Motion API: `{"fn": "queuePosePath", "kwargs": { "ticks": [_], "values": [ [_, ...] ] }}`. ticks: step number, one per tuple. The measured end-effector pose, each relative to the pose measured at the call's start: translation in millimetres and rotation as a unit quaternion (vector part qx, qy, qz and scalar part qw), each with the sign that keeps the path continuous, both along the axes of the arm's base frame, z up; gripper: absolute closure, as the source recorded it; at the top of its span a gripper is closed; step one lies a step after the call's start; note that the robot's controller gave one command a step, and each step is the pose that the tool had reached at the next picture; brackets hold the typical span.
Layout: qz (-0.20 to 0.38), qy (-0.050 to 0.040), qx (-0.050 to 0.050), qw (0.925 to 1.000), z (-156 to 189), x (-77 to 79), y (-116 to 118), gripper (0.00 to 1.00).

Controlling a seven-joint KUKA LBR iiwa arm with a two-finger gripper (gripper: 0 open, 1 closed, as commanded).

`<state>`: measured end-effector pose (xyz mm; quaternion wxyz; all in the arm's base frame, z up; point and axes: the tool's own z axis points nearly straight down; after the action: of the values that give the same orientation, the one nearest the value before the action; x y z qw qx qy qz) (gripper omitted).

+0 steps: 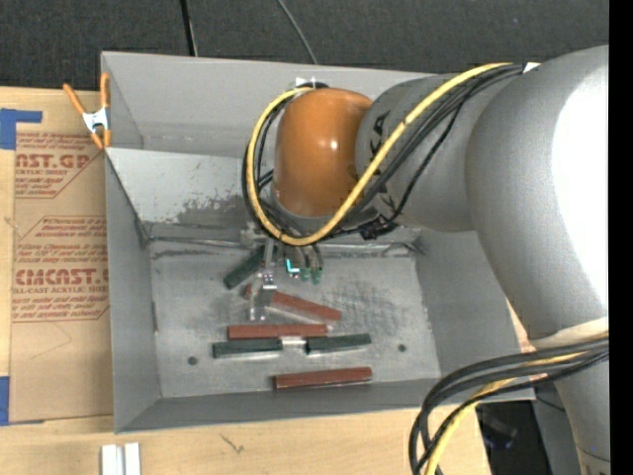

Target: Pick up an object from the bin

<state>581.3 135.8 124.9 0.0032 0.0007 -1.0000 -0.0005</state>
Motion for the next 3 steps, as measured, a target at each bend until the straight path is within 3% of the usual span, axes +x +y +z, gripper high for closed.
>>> {"fn": "queuePosePath", "kwargs": {
  "ticks": [1,2,3],
  "values": [
    [0.0,-0.0036,0.0,1.0,4.6,2.1,-0.5,0.0],
    [-0.023,-0.0199,0.005,0.9995,-45.0,-14.5,-20.3,1.0],
    [-0.023,-0.0095,0.002,0.9997,-50.7,-20.0,-21.9,0.0]
  ]
}}
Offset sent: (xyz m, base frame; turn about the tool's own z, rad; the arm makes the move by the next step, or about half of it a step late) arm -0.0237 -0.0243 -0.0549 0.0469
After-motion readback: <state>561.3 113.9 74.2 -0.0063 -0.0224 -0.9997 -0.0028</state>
